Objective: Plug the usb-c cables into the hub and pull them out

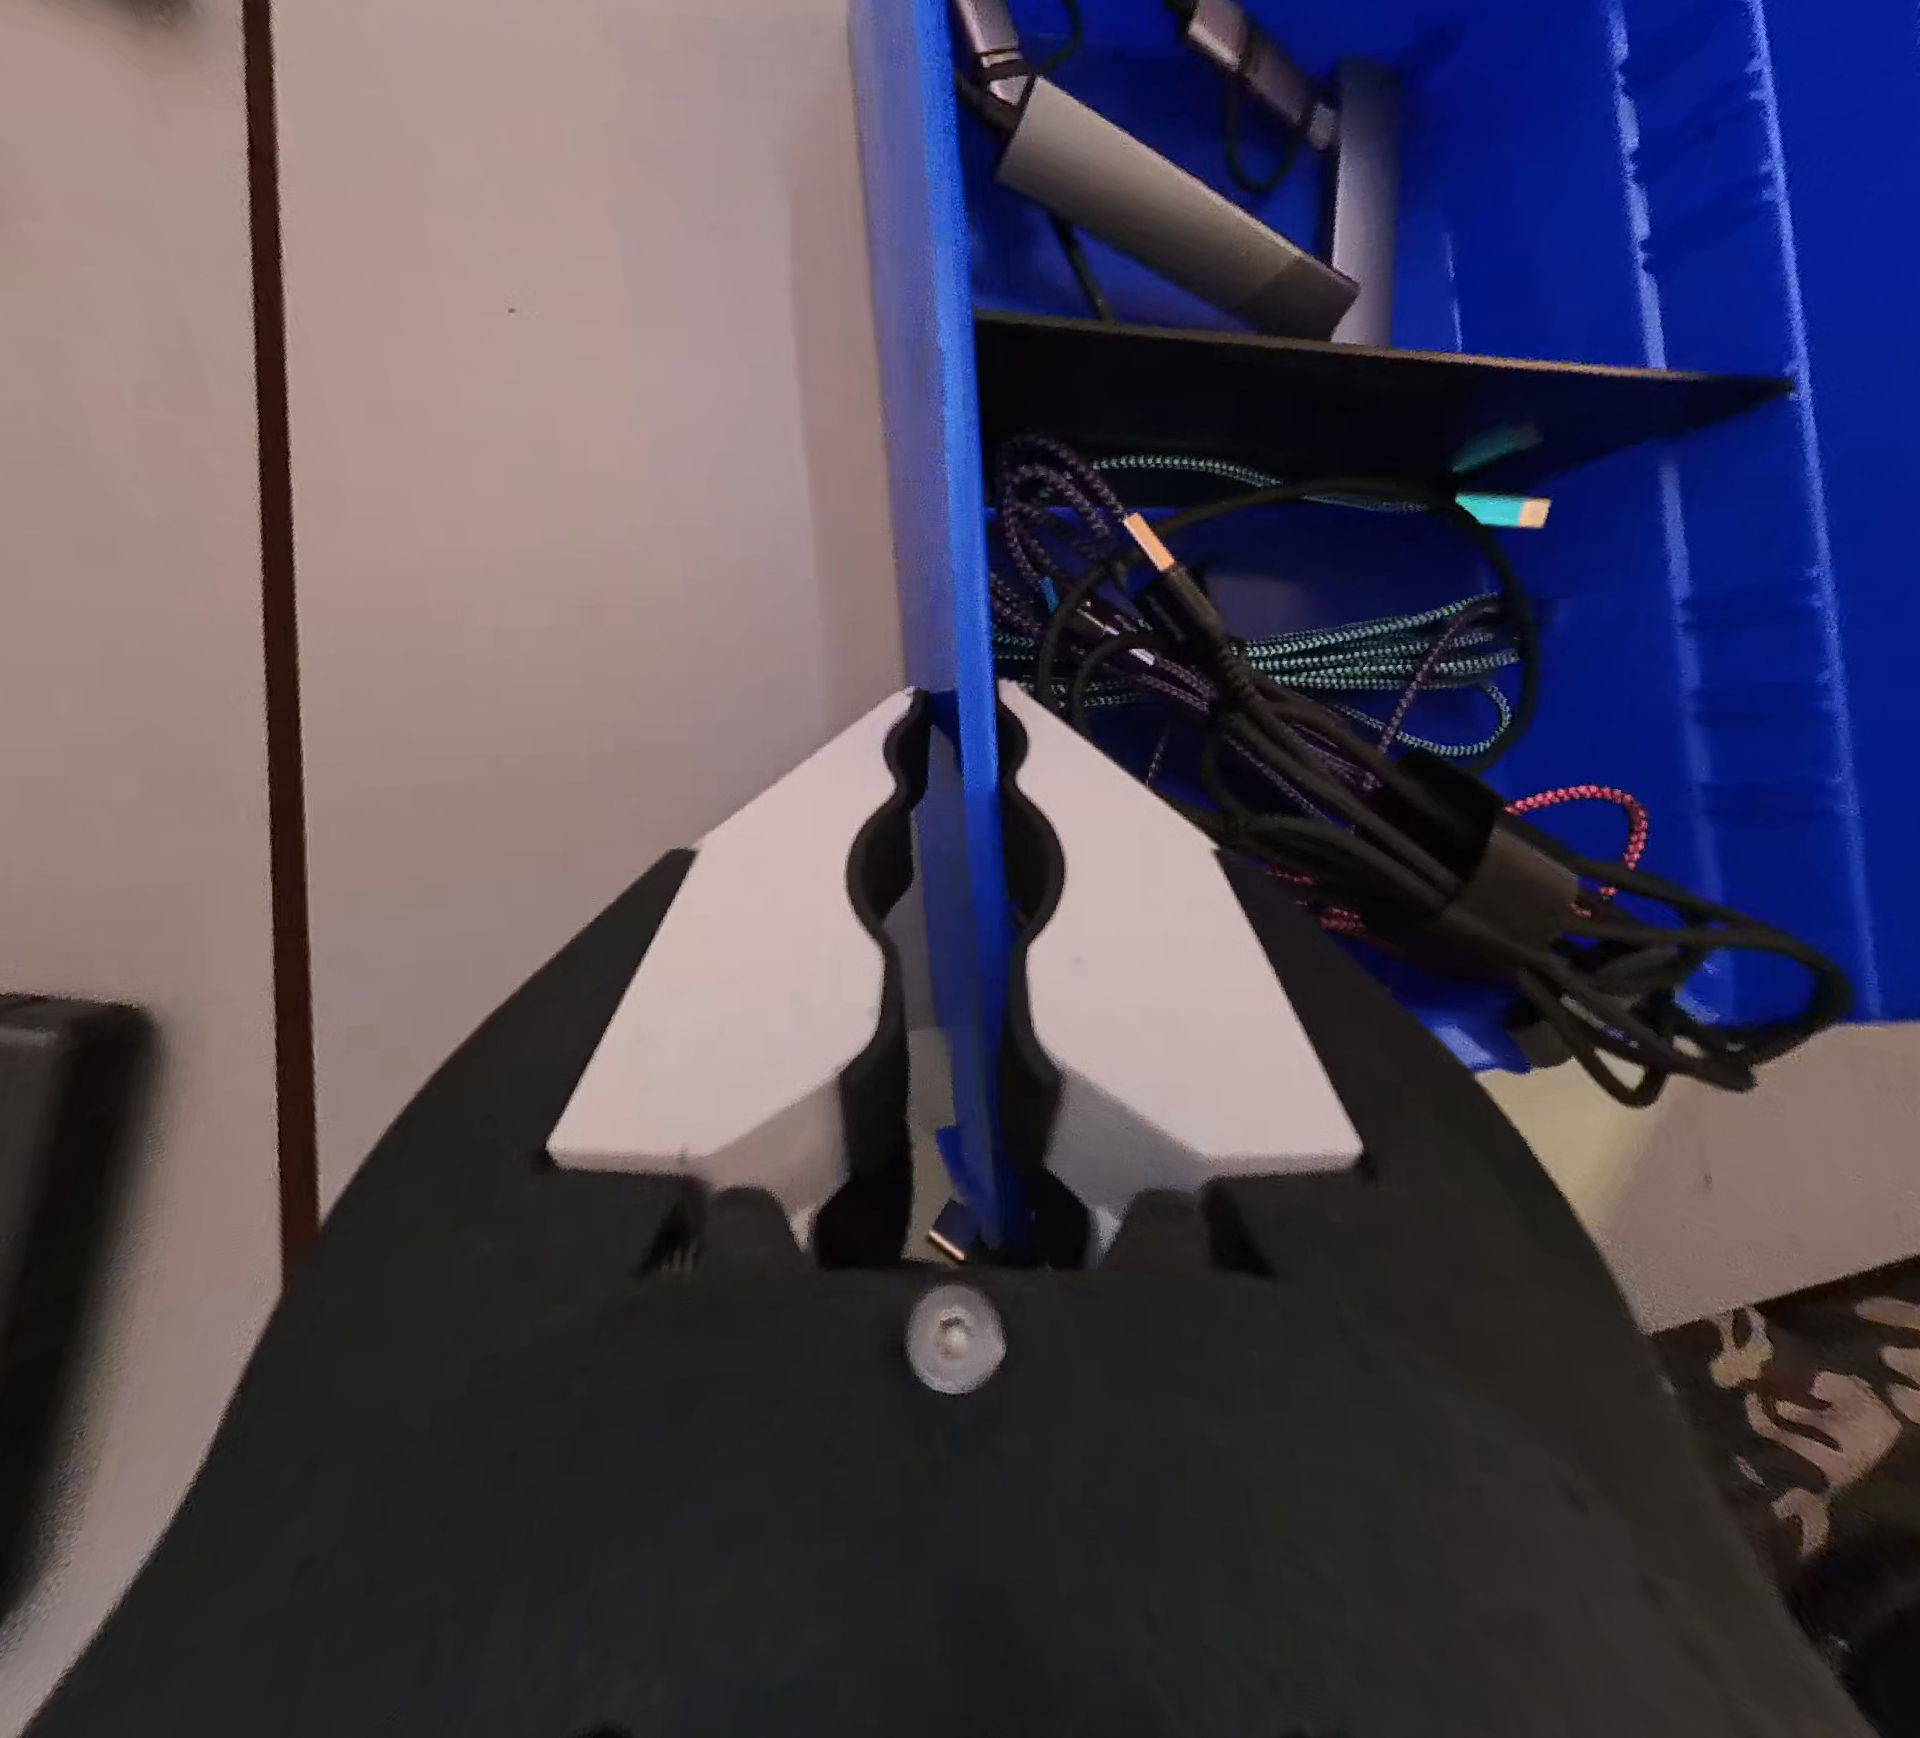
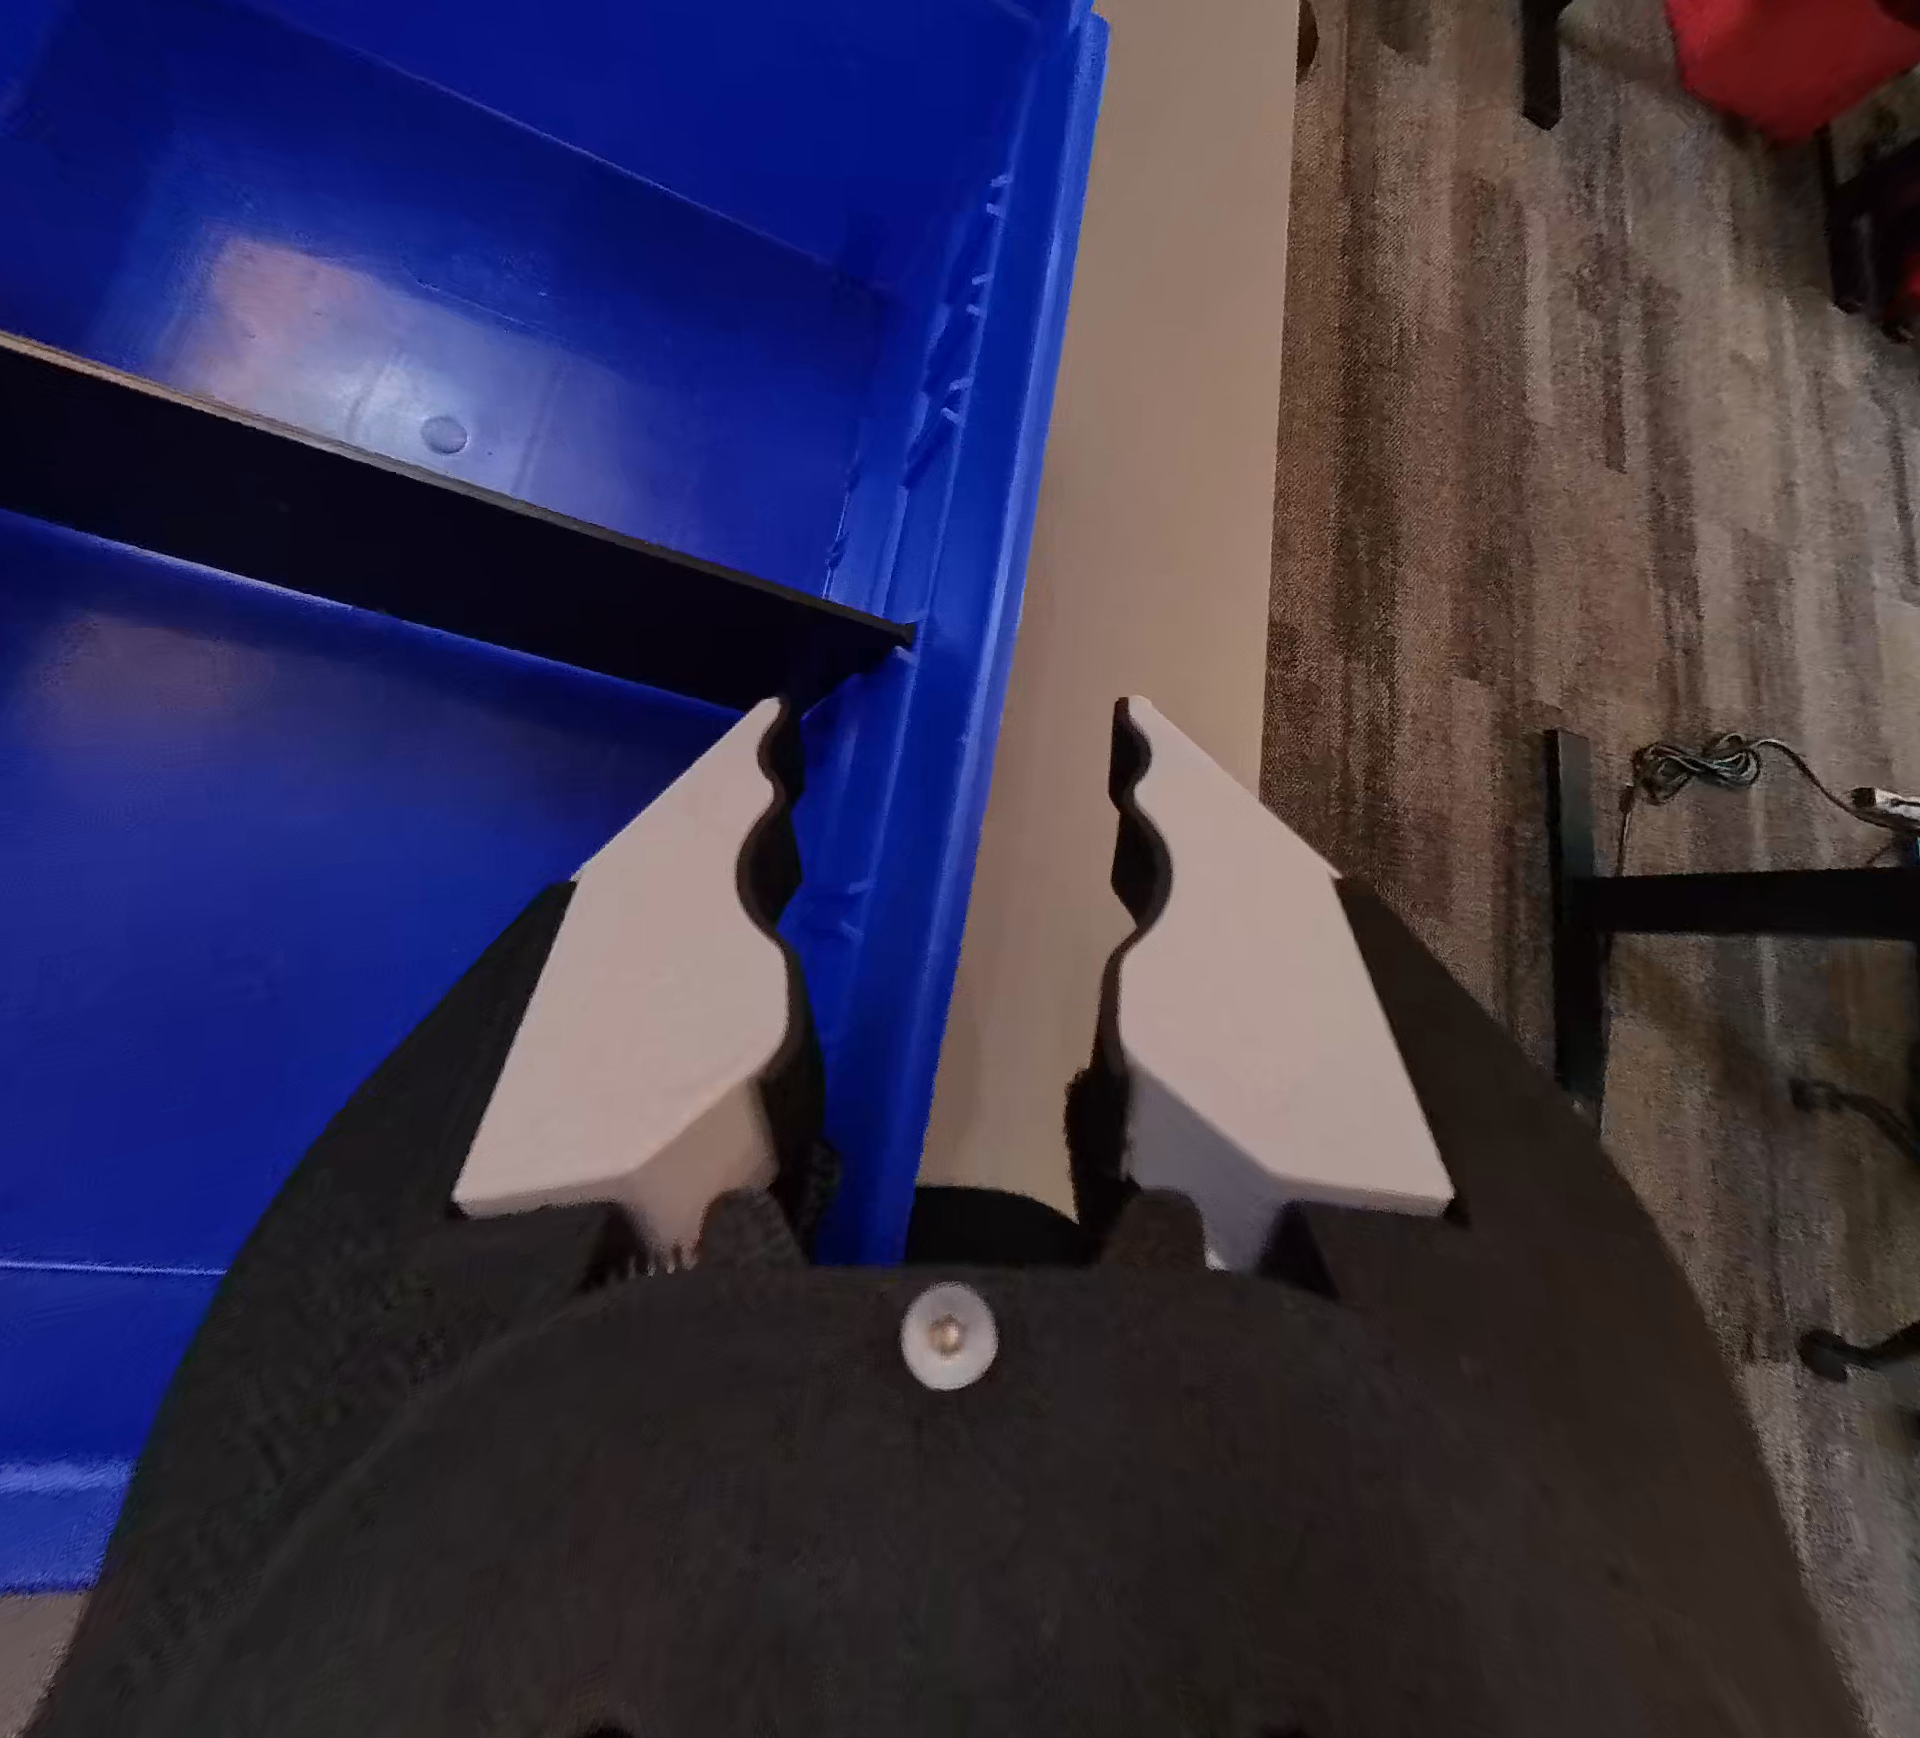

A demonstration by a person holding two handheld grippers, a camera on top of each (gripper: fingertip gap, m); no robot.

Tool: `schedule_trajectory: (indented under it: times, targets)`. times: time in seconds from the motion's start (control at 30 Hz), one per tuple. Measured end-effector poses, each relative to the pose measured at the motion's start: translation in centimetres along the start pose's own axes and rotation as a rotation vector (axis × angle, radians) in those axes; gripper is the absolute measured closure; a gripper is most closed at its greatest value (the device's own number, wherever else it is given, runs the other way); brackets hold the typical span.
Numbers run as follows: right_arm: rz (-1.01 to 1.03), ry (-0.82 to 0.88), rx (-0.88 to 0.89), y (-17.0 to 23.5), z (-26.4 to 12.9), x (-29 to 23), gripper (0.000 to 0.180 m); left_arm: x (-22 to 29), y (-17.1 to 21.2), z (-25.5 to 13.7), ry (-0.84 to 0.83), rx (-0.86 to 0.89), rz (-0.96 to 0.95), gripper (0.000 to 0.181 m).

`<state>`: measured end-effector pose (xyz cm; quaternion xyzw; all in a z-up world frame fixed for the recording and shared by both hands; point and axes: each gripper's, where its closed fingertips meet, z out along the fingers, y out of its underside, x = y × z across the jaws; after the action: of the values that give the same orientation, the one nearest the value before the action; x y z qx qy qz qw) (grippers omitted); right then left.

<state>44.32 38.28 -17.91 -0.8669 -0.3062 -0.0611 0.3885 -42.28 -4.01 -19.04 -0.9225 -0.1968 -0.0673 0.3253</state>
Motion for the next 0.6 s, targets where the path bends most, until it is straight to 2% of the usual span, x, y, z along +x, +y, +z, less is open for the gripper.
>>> schedule_trajectory:
  times: [0.2,0.27,0.33,0.37,0.43,0.53,0.6]
  targets:
    - [-0.064,-0.012,0.006,-0.1,0.5,0.5,0.118,-2.7,-0.7,-0.4,-0.035,0.061,-0.049,0.174]
    - [-0.092,0.01,0.006,-0.2,0.4,0.8,0.109,-3.5,-1.0,-0.4,-0.024,0.083,-0.072,0.174]
    - [-0.108,0.079,0.038,-1.0,-0.4,1.9,0.088,-3.8,-1.1,-0.6,-0.012,0.099,-0.085,0.174]
    - [-0.096,0.107,0.065,-1.6,-1.3,2.3,0.083,-3.9,-1.4,-1.0,-0.002,0.124,-0.102,0.162]
    - [-0.063,0.177,0.125,-3.4,-3.5,3.5,0.067,-4.5,-2.6,-2.9,-0.027,0.213,-0.133,0.119]
    - [-0.064,0.197,0.222,-6.9,-7.7,2.6,0.057,-2.6,-4.8,-6.6,-0.061,0.315,-0.044,0.099]
    - [-0.061,0.126,0.289,-9.8,-10.2,-0.4,0.056,1.5,-6.5,-8.2,-0.015,0.357,0.051,0.089]
